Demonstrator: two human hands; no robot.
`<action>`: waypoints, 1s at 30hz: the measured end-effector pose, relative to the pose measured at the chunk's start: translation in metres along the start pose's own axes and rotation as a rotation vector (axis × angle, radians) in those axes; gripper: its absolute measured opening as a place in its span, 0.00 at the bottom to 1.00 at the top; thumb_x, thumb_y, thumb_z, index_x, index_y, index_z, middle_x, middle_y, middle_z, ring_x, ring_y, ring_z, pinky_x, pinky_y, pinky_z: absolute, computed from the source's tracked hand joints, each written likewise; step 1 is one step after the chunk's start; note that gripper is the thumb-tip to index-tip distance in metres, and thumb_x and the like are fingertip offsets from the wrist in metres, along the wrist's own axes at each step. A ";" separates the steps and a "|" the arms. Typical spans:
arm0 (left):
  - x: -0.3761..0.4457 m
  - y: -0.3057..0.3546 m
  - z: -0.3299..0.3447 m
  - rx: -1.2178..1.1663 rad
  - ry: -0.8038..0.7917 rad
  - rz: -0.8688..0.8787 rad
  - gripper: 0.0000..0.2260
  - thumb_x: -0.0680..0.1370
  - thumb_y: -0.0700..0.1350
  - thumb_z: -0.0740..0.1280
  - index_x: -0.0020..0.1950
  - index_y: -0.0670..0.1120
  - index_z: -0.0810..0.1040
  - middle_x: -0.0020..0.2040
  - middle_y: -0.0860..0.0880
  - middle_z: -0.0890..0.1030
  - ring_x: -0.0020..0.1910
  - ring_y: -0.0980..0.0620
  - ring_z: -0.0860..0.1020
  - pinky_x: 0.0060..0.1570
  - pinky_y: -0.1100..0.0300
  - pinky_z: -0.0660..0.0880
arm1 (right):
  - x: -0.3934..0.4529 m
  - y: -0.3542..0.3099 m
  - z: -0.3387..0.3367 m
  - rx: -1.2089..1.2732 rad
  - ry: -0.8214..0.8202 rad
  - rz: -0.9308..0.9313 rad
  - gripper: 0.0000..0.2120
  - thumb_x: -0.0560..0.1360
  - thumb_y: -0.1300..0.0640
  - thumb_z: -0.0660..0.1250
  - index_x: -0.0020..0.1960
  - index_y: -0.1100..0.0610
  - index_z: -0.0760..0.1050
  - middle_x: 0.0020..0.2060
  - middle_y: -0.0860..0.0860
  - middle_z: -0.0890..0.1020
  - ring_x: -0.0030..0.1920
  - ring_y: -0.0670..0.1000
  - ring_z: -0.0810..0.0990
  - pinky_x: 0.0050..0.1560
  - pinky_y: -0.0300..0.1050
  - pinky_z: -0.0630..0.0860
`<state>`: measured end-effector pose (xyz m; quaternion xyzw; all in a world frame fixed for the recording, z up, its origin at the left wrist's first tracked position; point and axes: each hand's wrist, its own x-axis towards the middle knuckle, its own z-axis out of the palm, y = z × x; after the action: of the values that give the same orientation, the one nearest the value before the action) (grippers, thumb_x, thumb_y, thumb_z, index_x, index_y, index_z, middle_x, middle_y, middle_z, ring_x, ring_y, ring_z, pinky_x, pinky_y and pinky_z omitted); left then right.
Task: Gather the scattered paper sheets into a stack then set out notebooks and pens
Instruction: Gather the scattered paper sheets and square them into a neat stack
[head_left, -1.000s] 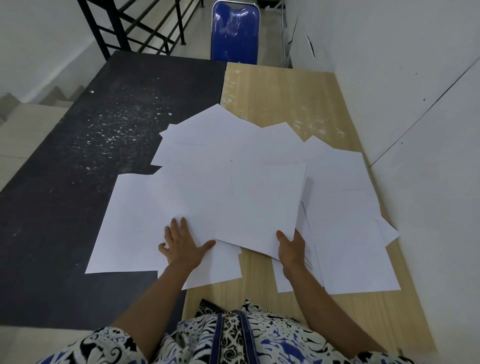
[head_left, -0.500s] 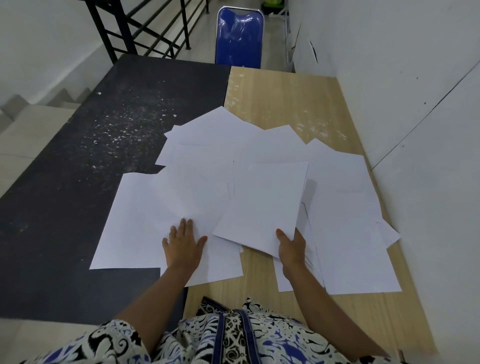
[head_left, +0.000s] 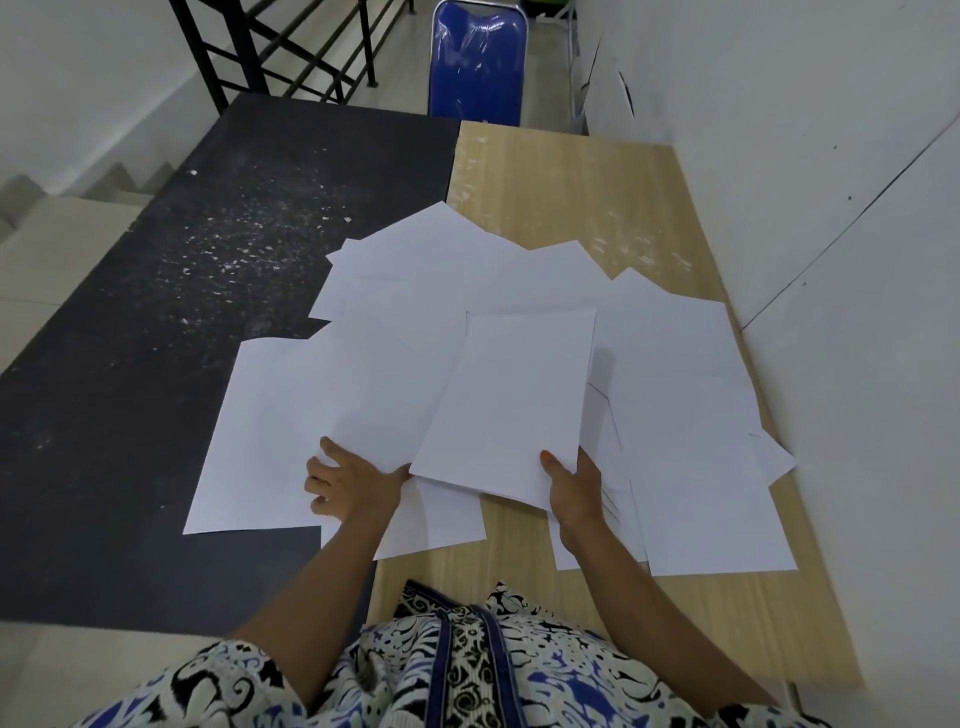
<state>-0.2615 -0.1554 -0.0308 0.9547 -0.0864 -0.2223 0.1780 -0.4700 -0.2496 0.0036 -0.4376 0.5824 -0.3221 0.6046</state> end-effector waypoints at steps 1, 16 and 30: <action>0.002 0.004 -0.003 0.006 -0.027 -0.037 0.57 0.62 0.58 0.80 0.77 0.46 0.44 0.73 0.38 0.55 0.69 0.38 0.58 0.64 0.42 0.63 | 0.000 0.001 0.001 -0.015 -0.012 -0.005 0.15 0.79 0.61 0.64 0.65 0.57 0.73 0.54 0.49 0.79 0.54 0.50 0.77 0.55 0.42 0.71; 0.015 0.027 -0.023 -0.170 -0.128 -0.191 0.58 0.63 0.42 0.82 0.77 0.49 0.42 0.70 0.36 0.55 0.64 0.39 0.67 0.62 0.47 0.68 | -0.004 0.003 0.003 -0.102 -0.080 -0.024 0.14 0.79 0.61 0.64 0.64 0.55 0.74 0.54 0.49 0.80 0.54 0.49 0.78 0.55 0.43 0.73; 0.035 0.021 -0.049 -0.773 0.157 0.056 0.08 0.77 0.41 0.69 0.42 0.40 0.72 0.37 0.48 0.74 0.40 0.47 0.74 0.53 0.48 0.78 | 0.000 0.005 0.002 -0.081 -0.080 0.005 0.13 0.79 0.61 0.64 0.63 0.54 0.74 0.53 0.49 0.79 0.51 0.47 0.77 0.54 0.42 0.72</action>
<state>-0.2095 -0.1683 0.0047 0.8286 -0.0086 -0.1597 0.5365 -0.4690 -0.2473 -0.0007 -0.4727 0.5715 -0.2790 0.6100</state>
